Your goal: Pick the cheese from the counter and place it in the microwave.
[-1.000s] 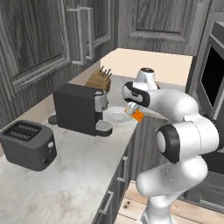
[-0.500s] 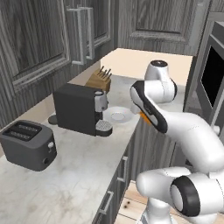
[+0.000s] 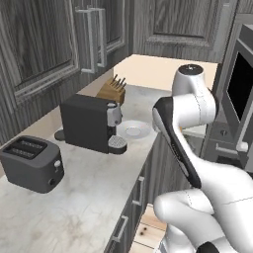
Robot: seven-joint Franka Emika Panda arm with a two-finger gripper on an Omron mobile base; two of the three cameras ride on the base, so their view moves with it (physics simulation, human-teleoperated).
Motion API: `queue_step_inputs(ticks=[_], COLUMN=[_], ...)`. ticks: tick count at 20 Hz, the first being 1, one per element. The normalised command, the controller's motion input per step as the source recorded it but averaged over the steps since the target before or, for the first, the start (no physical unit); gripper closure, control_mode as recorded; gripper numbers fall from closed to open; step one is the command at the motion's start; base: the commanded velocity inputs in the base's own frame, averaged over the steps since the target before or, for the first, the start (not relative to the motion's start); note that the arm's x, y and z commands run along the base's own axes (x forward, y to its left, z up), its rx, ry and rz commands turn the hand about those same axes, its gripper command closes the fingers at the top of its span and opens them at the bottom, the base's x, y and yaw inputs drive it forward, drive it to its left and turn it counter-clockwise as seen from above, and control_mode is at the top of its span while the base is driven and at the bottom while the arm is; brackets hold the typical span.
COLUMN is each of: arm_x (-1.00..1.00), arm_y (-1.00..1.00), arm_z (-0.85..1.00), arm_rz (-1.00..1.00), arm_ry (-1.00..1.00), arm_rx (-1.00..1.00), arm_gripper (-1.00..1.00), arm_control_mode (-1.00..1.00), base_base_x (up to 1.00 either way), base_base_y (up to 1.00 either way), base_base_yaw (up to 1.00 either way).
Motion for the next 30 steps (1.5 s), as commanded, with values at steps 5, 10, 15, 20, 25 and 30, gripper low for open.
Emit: queue_step_inputs(ticks=[5, 10, 15, 20, 25, 30], arm_x=[-1.00, -0.66, 0.00, 0.00, 0.00, 0.00], arm_y=[0.00, 0.00, 0.00, 0.00, 0.00, 0.00], arm_z=[0.45, 0.10, 0.00, 0.00, 0.00, 0.00], arm_rz=[-0.19, -0.06, 0.00, 0.00, 0.00, 0.00], arm_ry=[0.00, 0.00, 0.00, 0.00, 0.00, 0.00], arm_rx=[0.02, 0.04, 0.00, 0.00, 0.00, 0.00], arm_gripper=[1.00, 1.00, 1.00, 1.00, 1.00, 1.00], arm_control_mode=[-1.00, -1.00, 1.00, 1.00, 1.00, 1.00], base_base_x=[0.00, 0.00, -0.80, -1.00, -0.95, -0.27], base_base_y=[0.00, 0.00, 0.09, 0.01, -0.56, -1.00], base_base_yaw=[0.00, 0.00, -0.01, -0.09, -0.28, -0.37])
